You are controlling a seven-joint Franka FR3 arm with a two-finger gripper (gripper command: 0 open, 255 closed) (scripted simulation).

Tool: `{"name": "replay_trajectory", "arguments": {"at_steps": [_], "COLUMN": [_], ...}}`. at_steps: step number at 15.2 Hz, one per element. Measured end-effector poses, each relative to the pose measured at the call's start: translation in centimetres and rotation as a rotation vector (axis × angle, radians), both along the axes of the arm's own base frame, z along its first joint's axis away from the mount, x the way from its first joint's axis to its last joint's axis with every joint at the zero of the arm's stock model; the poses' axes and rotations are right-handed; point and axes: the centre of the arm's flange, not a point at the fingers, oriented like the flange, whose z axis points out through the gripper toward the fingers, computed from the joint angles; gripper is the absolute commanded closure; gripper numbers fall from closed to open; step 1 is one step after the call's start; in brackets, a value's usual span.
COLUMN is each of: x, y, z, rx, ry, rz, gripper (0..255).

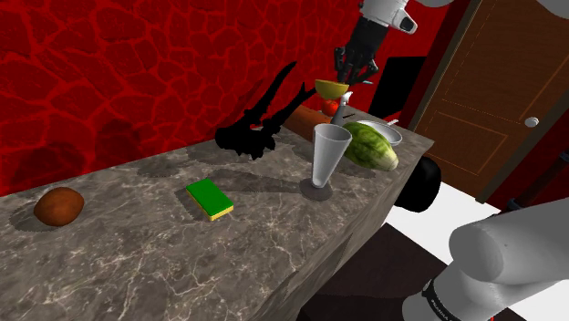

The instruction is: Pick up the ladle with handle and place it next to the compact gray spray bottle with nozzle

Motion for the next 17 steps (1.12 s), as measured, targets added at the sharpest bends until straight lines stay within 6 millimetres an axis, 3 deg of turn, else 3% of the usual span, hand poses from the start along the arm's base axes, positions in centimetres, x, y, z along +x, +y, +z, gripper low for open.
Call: {"name": "replay_trajectory", "arguments": {"at_steps": [17], "x": [3.1], "y": [-22.2], "z": [0.0], "rx": [0.0], "ry": [0.0], "rz": [0.0], "gripper": [255]}}
